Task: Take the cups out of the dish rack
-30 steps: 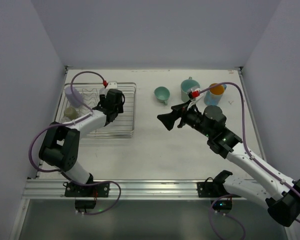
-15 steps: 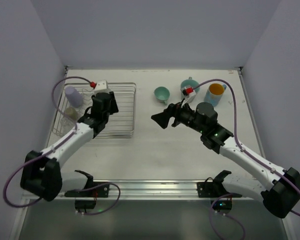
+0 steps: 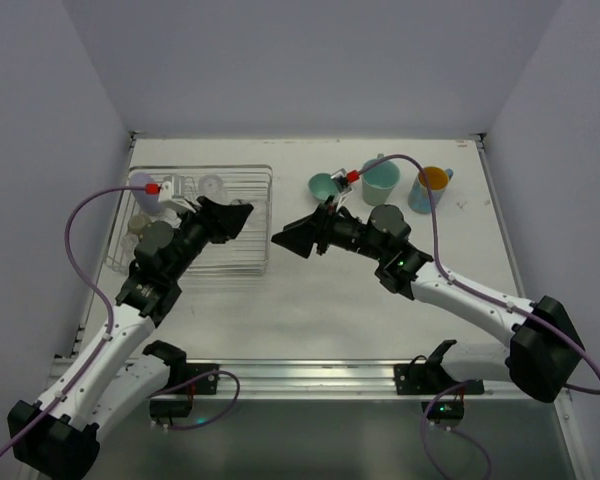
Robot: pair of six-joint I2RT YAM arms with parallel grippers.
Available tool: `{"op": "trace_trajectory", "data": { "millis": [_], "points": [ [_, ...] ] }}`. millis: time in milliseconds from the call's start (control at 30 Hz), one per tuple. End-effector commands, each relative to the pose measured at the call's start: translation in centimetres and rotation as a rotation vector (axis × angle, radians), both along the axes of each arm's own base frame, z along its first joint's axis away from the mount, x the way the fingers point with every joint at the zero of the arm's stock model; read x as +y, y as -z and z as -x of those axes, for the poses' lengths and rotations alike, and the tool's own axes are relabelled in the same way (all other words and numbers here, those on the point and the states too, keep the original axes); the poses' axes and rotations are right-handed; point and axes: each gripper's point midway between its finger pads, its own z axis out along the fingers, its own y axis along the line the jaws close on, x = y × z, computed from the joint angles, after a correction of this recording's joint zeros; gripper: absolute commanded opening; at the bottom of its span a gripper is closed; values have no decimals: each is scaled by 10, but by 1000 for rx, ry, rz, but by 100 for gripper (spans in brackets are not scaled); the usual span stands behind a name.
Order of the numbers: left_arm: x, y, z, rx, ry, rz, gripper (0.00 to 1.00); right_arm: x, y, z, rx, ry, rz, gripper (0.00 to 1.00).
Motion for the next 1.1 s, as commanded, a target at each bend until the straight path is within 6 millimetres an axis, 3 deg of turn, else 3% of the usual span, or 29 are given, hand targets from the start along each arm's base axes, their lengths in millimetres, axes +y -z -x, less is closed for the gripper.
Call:
{"op": "trace_trajectory", "data": {
  "millis": [0,300,367,533,567,600,633,667,700,767,800,933,967,1000,1067],
  "points": [
    [-26,-34,28,-74,189,166,17,4,-59,4,-74,-42,-165,78],
    [-39,-53,49,-113,319,264,17,13,-62,-1,-66,-58,-175,73],
    [-39,-54,50,-115,328,270,17,13,-63,-1,-68,-60,-178,66],
    [-37,-59,54,-135,326,278,17,12,-62,-3,-68,-41,-178,67],
    [-39,-59,55,-134,336,279,17,12,-62,-1,-72,-53,-178,65],
    [-41,-58,55,-123,349,286,19,14,-70,3,-86,-82,-204,41],
    [-41,-58,55,-123,349,286,19,13,-70,3,-86,-80,-204,41],
    [-40,-58,55,-123,347,283,20,14,-72,5,-84,-89,-217,31],
    [-40,-58,55,-125,344,278,26,12,-77,5,-98,-91,-232,14],
    [-41,-57,54,-120,347,268,36,11,-80,5,-105,-83,-234,1],
    [-41,-59,54,-127,346,259,51,10,-80,3,-97,-66,-225,0],
    [-37,-51,46,-93,299,184,84,1,-74,-7,-106,23,-144,0],
    [-34,-60,44,-105,280,163,93,-2,-71,-11,-139,49,-105,0],
    [-27,-45,36,-64,225,89,96,-7,-66,-12,-122,68,-42,0],
    [-18,-57,32,-81,171,21,100,-18,-54,-27,-153,149,77,0]
  ]
}}
